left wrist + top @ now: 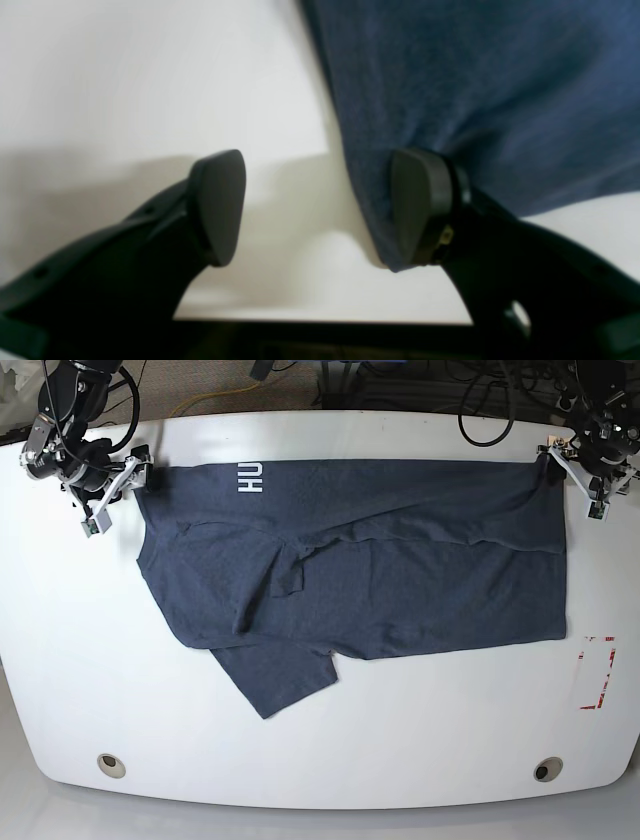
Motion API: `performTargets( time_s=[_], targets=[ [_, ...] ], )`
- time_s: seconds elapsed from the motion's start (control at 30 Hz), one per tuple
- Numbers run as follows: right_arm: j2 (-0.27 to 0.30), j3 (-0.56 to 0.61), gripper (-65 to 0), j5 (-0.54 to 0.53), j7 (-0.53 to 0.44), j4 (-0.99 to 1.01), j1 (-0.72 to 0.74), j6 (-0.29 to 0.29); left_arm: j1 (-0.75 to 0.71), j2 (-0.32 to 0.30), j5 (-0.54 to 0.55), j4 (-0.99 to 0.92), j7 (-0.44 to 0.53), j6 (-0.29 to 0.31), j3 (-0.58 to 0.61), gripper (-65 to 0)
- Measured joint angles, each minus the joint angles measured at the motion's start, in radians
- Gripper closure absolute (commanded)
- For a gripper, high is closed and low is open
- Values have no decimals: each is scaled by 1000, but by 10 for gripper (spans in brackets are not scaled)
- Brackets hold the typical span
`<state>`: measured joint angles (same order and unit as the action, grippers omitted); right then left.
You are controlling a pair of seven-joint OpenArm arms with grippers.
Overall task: Fold the T-shirt properly
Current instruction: 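Adjust the folded edge with both grippers along the collar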
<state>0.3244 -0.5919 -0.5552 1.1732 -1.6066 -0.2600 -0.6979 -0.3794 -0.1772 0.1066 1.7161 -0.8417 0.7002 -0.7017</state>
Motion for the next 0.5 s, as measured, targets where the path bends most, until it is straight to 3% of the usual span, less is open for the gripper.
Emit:
performTargets(
  time_s=[0.1,0.23,0.27,0.4,0.5],
  targets=[
    [2,0,-246,2,1,12,5,-1,0,2,1,-9,2,0,0,-379],
    [-1,4,-86,1,6,13,4,0,0,3,3,-9,2,0,3,-239],
    [-1,5,-52,0,7,15,3,0,0,2,3,-9,1,0,3,-229],
    [0,6,-30,-6,8,18,0,0,0,0,8,-8,-13,0,5,-225],
    [1,6,-30,-7,8,18,0,0,-4,-39,21,-8,-72,7,14,-201]
  ],
)
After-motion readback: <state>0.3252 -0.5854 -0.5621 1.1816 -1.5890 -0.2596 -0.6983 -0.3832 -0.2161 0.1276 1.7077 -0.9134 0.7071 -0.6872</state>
